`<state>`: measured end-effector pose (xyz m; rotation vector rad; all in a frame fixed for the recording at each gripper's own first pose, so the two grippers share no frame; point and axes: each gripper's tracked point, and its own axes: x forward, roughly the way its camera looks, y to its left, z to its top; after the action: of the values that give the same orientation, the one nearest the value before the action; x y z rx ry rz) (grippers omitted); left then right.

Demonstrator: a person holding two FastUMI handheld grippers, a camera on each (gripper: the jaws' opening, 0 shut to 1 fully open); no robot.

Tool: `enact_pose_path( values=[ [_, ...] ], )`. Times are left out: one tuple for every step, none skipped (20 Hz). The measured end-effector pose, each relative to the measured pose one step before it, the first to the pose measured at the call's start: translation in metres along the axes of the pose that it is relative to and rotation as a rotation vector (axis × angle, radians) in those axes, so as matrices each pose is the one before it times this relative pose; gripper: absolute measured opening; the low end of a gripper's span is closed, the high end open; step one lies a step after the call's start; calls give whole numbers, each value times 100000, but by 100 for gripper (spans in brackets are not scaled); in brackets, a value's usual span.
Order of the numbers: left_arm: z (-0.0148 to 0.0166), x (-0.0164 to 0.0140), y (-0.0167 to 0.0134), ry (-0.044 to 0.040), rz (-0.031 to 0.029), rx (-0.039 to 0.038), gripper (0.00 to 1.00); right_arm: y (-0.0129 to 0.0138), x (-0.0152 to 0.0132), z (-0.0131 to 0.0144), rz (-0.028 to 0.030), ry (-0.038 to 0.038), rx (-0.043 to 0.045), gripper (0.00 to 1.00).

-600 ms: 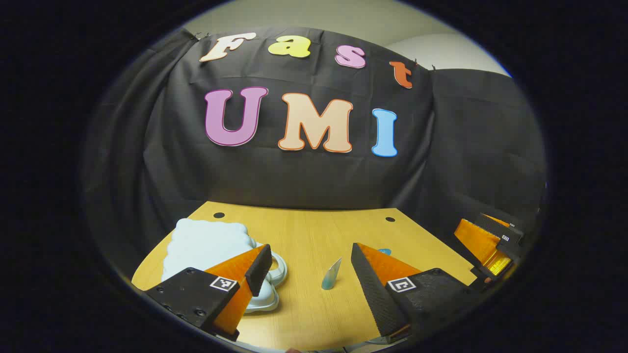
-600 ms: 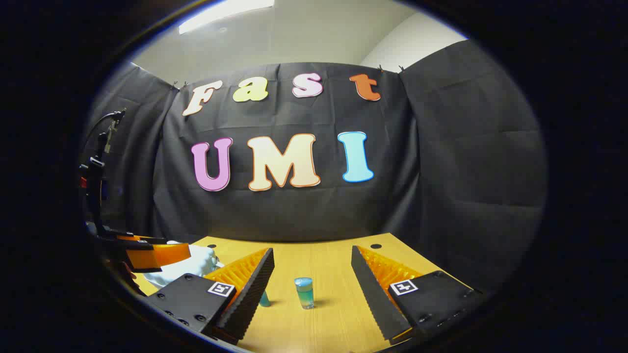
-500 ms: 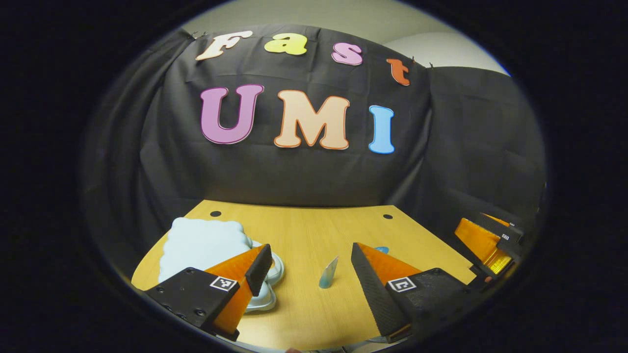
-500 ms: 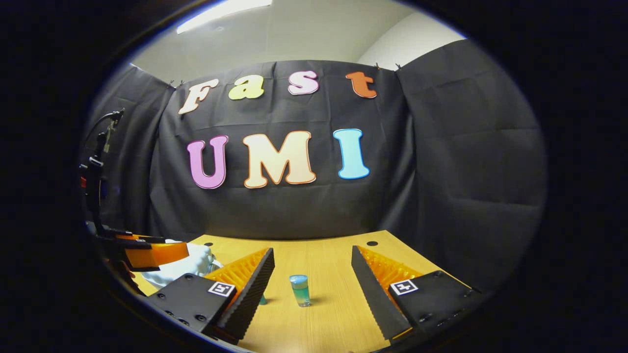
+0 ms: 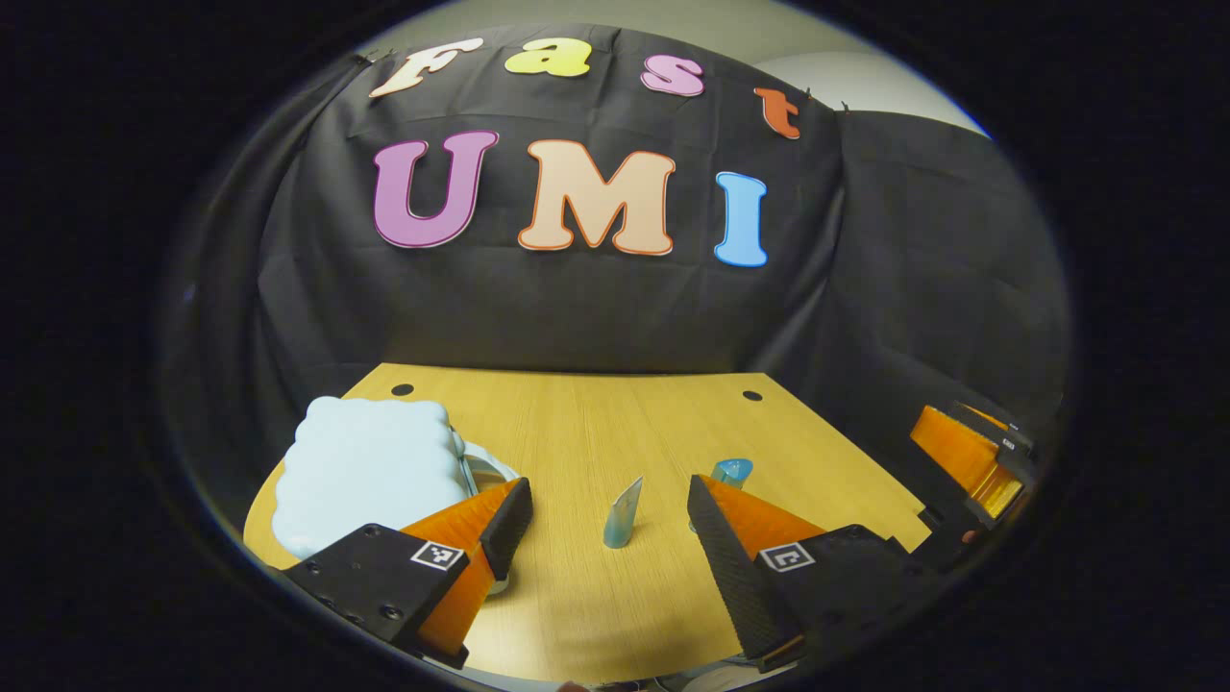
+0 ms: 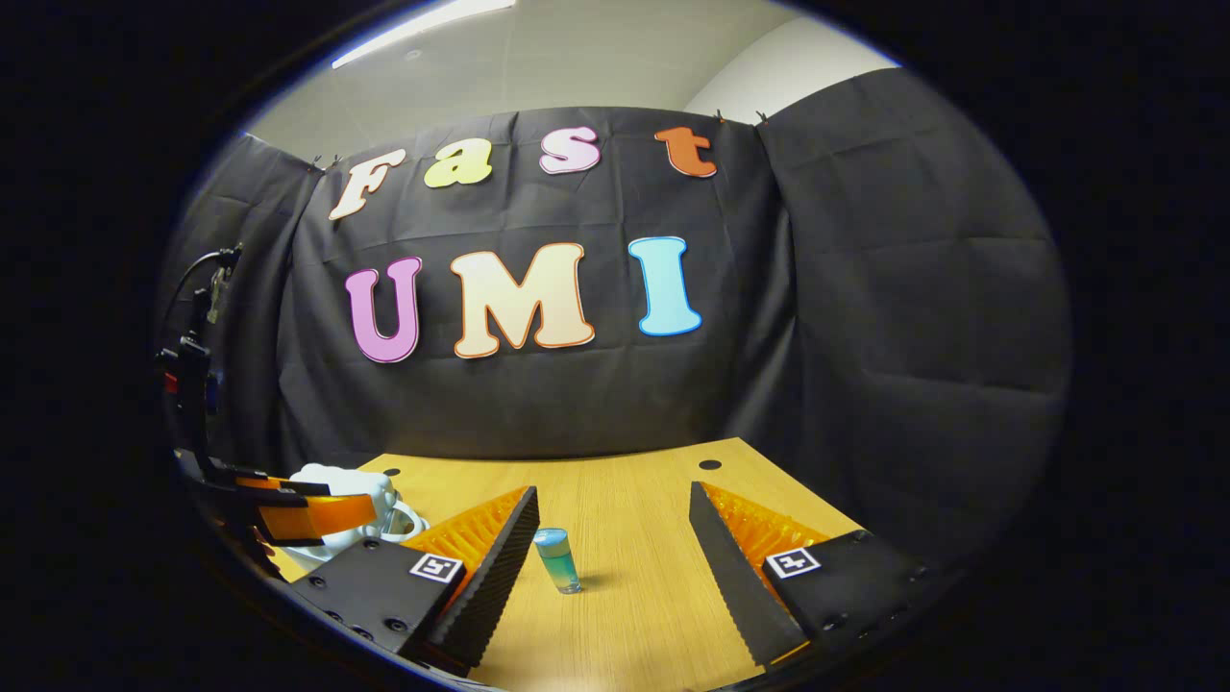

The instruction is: First open the suitcase, pack the skin care products into it, and then close the suitcase.

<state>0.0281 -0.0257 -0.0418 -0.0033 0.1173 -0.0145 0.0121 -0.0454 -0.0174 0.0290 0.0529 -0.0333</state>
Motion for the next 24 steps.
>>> enact_pose_path(
  values=[
    [-637,384,-4,1340,696,99,93,-299,314,-178,465,495,280,98],
    [-449,451,-82,1178,727,107,95,-289,334,-101,507,602,92,98],
    [-561,491,-136,1022,762,120,95,-138,311,-254,940,734,1,98],
    [-488,710,-96,1158,822,134,95,-96,354,-163,987,814,-199,98],
    [-492,790,-228,1065,425,184,95,-277,391,-300,655,823,-123,98],
    [-531,862,-164,1612,524,534,95,-269,313,-243,668,1221,81,98],
    [-869,857,-28,2052,1007,613,93,-203,399,-395,671,1352,271,98],
    [-631,863,-13,1822,876,84,95,-221,271,-184,691,1271,312,98],
    [-559,835,-82,1286,598,-805,95,-372,394,-312,572,1155,88,98],
    [-553,930,-138,1647,216,-1448,96,-257,305,-94,539,952,-229,96],
    [-763,886,-198,1788,197,-1485,96,-290,262,-111,453,510,-579,98],
    [-679,887,-70,2389,892,-922,95,-330,308,103,389,440,-493,98],
    [-393,600,128,1494,728,-542,95,-413,233,-4,176,83,-591,98],
    [-352,571,124,1481,730,-348,94,-394,354,25,261,565,-233,98],
    [-315,752,114,1328,1028,-9,96,-318,328,-161,146,804,-102,98],
    [-137,798,60,628,974,-78,96,-417,355,-60,0,1002,124,98],
    [-158,742,136,522,935,-183,96,-354,273,-204,7,1024,234,98],
    [-36,445,93,384,725,-487,96,-378,318,-74,-78,761,14,99],
    [-44,303,26,405,391,-573,96,-242,286,-121,12,756,-93,98],
    [10,199,87,57,267,-635,96,-169,284,-19,106,577,-299,98],
    [-7,7,82,57,151,-495,96,-144,322,-174,112,529,-324,98],
    [-9,48,-54,69,-103,-197,96,-96,291,-32,98,413,-215,98],
    [-122,-17,-24,193,-111,-23,96,-35,207,-111,133,367,88,98],
    [68,-39,-30,-59,-205,293,96,100,177,-34,280,378,281,98]
  ],
)
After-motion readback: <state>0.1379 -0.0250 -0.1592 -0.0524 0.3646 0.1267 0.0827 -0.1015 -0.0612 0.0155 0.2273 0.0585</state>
